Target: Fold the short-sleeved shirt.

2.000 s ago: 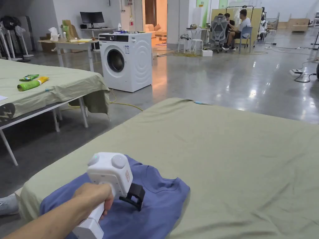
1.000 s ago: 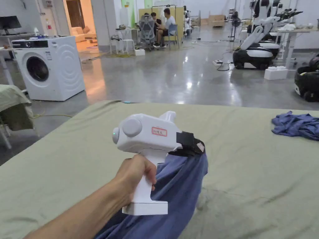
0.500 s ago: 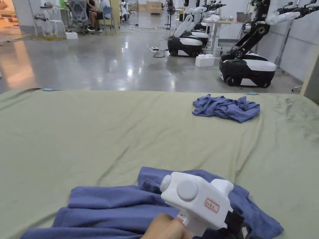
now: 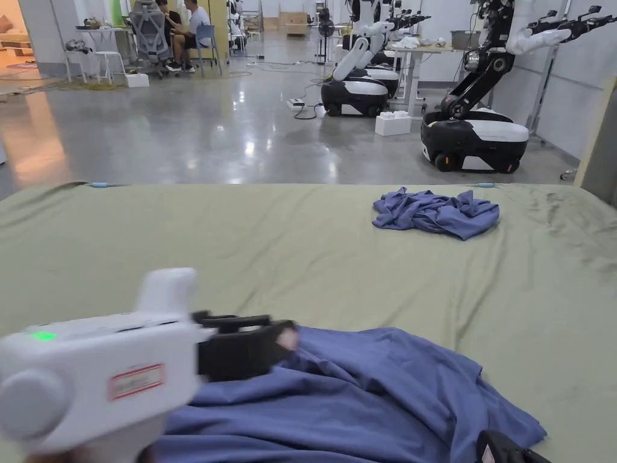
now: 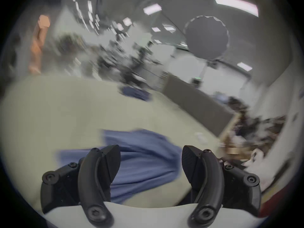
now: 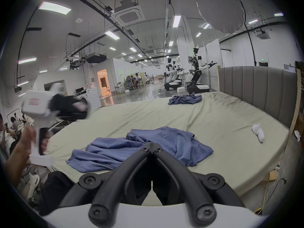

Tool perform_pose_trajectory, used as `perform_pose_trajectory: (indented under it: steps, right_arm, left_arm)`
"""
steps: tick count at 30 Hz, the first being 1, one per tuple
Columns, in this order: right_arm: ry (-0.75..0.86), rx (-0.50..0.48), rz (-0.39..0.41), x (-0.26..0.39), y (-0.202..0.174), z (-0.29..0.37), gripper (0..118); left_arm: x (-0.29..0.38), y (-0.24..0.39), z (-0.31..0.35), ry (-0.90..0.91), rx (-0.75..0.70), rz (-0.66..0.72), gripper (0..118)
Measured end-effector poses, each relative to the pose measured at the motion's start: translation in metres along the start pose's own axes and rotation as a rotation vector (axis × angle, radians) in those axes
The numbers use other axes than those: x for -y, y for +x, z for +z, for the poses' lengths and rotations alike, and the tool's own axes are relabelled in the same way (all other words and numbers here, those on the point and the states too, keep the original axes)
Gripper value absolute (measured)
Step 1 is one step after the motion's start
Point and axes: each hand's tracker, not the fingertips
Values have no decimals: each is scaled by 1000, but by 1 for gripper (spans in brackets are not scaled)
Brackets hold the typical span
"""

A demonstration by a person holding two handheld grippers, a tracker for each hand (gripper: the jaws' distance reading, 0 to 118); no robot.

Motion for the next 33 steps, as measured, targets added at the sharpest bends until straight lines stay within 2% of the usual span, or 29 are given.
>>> perform_pose_trajectory:
  steps: [1, 2, 3, 4, 5, 6, 8, 9, 12, 15, 18, 22, 23, 24, 25, 26, 28, 30, 31, 33]
  right_arm:
    - [3, -4, 0, 0, -3, 0, 2]
    - [7, -4, 0, 1, -7, 1, 2]
    - [10, -5, 0, 1, -9, 1, 2]
    - [11, -10, 1, 1, -12, 1, 2]
    - [8, -17, 4, 1, -15, 1, 2]
    - [7, -23, 9, 1, -18, 1, 2]
    - [7, -31, 27, -1, -26, 1, 2]
    - [10, -33, 36, -2, -29, 1, 2]
    - [21, -53, 51, -8, -37, 0, 2]
    - [23, -59, 66, -11, -45, -1, 2]
    - [28, -76, 68, -12, -50, 3, 2]
    - [22, -69, 81, -10, -47, 4, 2]
    - [13, -69, 73, -10, -45, 2, 2]
    - [7, -71, 63, -9, -44, 1, 2]
    - [1, -73, 51, -8, -42, 0, 2]
    - [-2, -72, 45, -7, -41, -1, 2]
    - [-12, -67, 45, -4, -40, -1, 2]
    - [-25, -62, 43, -1, -38, -3, 2]
    - [-35, -65, 38, 0, -37, -4, 2]
    - [-49, -63, 36, 3, -34, -5, 2]
  left_arm:
    - [8, -7, 30, 27, -101, -35, 89]
    - [18, -15, 60, 62, -167, -41, 83]
    - [29, -22, 85, 114, -195, -36, 31]
    - [42, -26, 112, 230, -213, -22, 0]
    - [59, -23, 131, 343, -315, -13, 0]
    - [67, -24, 147, 338, -375, -39, 0]
    - [68, -41, 155, 160, -489, -66, 0]
    - [75, -43, 161, 188, -521, -92, 0]
    - [69, -33, 177, 186, -471, -68, 0]
    - [66, -21, 177, 176, -483, -92, 0]
    - [69, -45, 163, 168, -417, -42, 0]
    - [44, -72, 117, 120, -337, 93, 0]
    - [30, -83, 95, 66, -365, 98, 2]
    - [19, -92, 72, 38, -384, 102, 35]
    - [8, -105, 40, -25, -402, 129, 77]
    - [0, -119, 7, -134, -400, 150, 104]
    - [-1, -153, -55, -266, -328, 236, 108]
    - [10, -177, -114, -419, -325, 232, 108]
    - [16, -189, -143, -526, -378, 235, 107]
    - [27, -189, -176, -566, -472, 198, 105]
